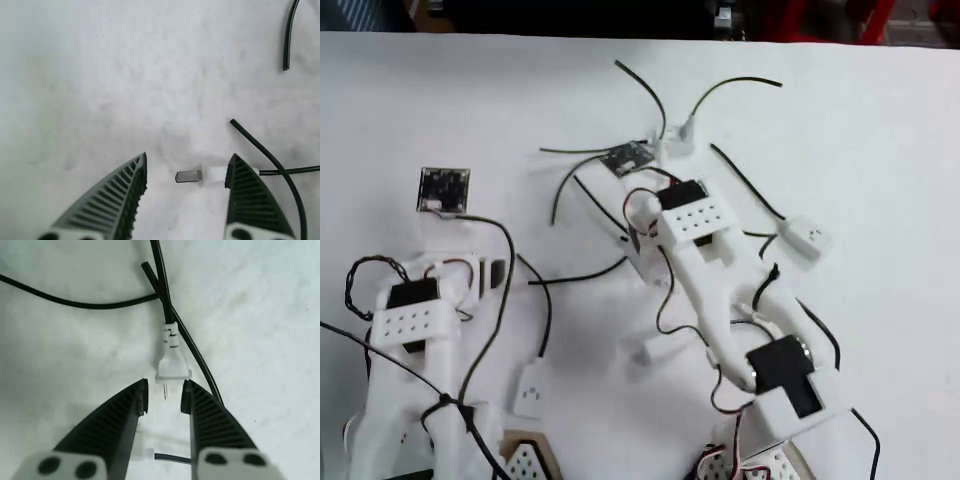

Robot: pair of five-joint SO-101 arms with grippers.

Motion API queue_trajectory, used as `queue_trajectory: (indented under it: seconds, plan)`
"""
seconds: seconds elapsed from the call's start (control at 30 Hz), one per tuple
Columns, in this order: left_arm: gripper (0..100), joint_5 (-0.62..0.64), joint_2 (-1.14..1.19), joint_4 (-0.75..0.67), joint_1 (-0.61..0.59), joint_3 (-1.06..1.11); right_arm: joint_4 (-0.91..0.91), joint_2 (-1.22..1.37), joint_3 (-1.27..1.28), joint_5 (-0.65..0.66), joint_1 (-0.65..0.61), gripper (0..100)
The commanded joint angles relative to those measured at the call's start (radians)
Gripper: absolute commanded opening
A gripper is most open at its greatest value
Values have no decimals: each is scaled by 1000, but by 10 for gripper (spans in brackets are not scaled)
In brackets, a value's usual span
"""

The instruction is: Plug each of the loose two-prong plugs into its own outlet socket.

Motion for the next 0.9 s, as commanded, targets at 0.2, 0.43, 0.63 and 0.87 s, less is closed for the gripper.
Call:
queue_trajectory:
  seconds: [0.2, 0.43, 0.63, 0.87]
  plan:
    - [252, 3, -39, -18, -2, 0, -88, 120, -18, -11, 19, 109]
    - [252, 3, -39, -20, -1, 0, -87, 133, -14, -11, 19, 109]
    - [252, 3, -39, -20, -1, 0, -87, 124, -20, -11, 18, 68]
    - [252, 3, -39, -20, -1, 0, -81, 128, -49, -8, 24, 55]
